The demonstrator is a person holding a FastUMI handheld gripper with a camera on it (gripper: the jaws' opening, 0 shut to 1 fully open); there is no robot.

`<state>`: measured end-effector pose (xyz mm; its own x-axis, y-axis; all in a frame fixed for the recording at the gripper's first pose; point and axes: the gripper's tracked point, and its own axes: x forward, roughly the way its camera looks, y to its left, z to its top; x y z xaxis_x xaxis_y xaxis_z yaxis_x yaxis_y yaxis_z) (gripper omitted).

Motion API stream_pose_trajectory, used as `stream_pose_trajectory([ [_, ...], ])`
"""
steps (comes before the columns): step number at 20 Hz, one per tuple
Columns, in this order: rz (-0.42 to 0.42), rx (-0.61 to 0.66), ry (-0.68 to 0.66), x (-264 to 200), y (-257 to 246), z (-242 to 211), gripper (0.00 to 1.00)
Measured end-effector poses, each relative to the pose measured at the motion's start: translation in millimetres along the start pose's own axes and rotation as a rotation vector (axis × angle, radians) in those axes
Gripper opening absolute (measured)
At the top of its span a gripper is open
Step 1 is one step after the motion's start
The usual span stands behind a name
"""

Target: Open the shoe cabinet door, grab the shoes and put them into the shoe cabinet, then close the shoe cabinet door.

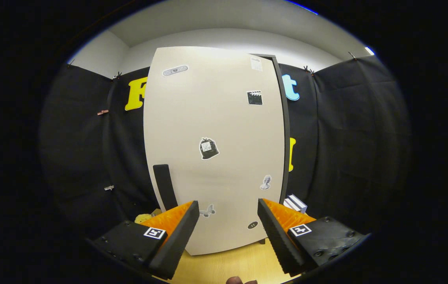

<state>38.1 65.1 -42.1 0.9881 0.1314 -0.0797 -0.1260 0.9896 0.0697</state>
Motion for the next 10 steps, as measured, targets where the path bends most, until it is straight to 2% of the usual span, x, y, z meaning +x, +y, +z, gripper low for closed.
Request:
stream_pose_trajectory([
  [10, 0.004, 0.0, -0.005, 3.5, -9.1, 1.5, 0.98],
])
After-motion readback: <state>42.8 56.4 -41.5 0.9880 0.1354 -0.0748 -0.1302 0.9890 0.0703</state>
